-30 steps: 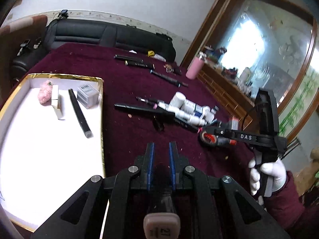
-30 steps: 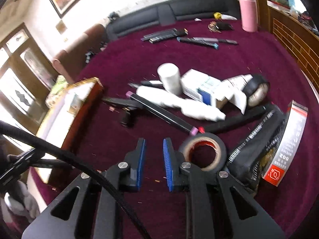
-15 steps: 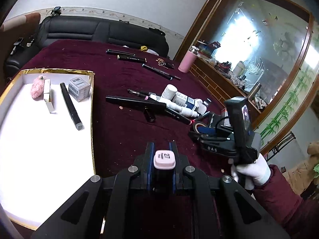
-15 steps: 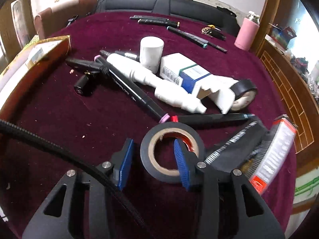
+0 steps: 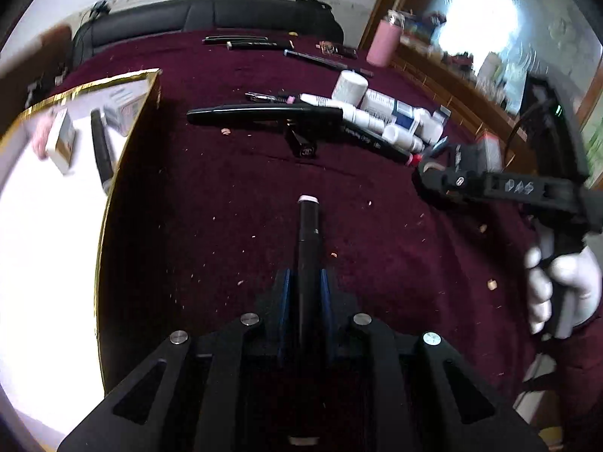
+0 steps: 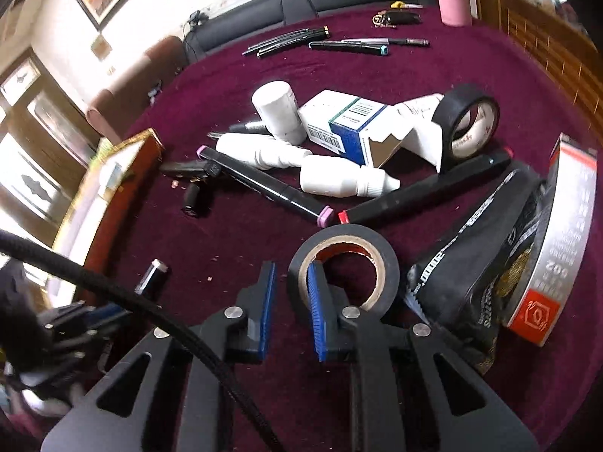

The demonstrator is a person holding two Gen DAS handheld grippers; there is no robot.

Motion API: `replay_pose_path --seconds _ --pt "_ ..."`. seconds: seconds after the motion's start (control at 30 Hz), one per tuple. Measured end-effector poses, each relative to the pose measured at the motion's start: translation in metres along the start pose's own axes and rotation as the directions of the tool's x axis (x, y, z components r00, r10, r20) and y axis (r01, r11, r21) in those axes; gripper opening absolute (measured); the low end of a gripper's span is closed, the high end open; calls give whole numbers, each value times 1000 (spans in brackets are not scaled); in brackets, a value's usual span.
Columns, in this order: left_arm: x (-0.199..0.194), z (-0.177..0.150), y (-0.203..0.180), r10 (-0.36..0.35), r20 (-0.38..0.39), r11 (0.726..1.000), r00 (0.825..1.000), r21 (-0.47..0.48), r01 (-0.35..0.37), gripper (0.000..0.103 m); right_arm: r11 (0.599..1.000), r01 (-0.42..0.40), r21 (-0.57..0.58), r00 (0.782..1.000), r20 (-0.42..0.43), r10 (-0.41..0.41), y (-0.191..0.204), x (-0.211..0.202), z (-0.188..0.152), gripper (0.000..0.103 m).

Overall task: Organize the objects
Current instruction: 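Carry the marker and tape roll to the tray and release both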

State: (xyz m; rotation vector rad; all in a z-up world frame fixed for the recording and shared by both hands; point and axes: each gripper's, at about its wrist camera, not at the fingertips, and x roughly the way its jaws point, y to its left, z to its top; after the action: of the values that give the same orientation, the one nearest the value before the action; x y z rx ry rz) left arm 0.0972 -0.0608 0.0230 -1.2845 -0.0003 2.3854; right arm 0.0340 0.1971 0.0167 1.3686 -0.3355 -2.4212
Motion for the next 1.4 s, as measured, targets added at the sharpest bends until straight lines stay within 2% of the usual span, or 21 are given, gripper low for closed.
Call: replay_pose_path --seconds 0.03,0.1,0.2,0.23,0.27,0.3,0.47,0.57,0.63,0.73,0.77,0.83,0.93,1.03,1.23,1.4 --pt "0 0 -4 15 -4 1000 1000 27 -15 15 1000 -8 -1 1000 2 8 0 0 0 15" --pt "0 -1 -11 17 -7 998 1000 62 -17 23 1000 -4 -9 1000 4 4 3 0 -4 15" --pt "3 -4 -25 88 -19 984 996 155 -84 23 1000 6 -13 1000 10 -6 6 1 -6 15" --pt "4 -4 -29 109 -19 978 994 182 -104 22 1000 3 -10 1000 12 -3 6 1 -6 15" --pt "4 -4 -32 118 -17 973 993 201 -112 12 1000 -5 -9 1000 14 5 7 1 -6 15" --pt "3 -5 -32 107 -22 974 994 205 -100 11 1000 -14 -8 1000 16 15 7 0 -6 15" --pt "-12 2 -11 44 1 994 999 96 -44 11 994 -106 5 993 61 105 9 -19 -4 15" --pt "-27 4 3 3 41 999 999 41 -5 11 994 -108 -22 991 77 109 16 -29 1 15" --pt "-37 5 7 1 62 1000 998 25 -3 11 997 -52 -58 995 80 57 20 -29 2 16" --pt "-46 4 9 -12 80 1000 997 16 10 11 984 89 -152 995 62 -80 31 -20 0 32" --pt "-48 4 10 -20 82 1000 996 15 18 11 975 124 -185 992 58 -115 34 -15 -2 34" --pt "-49 3 10 -40 85 999 996 8 39 11 942 218 -255 976 52 -212 41 0 -7 34" --pt "-46 -1 10 -63 81 998 995 3 63 11 925 259 -278 965 46 -256 37 19 -12 30" --pt "-45 -3 11 -79 85 997 993 -5 80 11 951 216 -220 976 33 -214 27 14 -8 14" --pt "-49 -3 21 -106 100 993 989 -31 110 11 974 150 -167 988 68 -140 23 -9 -10 13" --pt "-59 -1 27 -118 125 991 985 -52 125 11 980 95 -178 991 106 -77 49 -31 -6 13"
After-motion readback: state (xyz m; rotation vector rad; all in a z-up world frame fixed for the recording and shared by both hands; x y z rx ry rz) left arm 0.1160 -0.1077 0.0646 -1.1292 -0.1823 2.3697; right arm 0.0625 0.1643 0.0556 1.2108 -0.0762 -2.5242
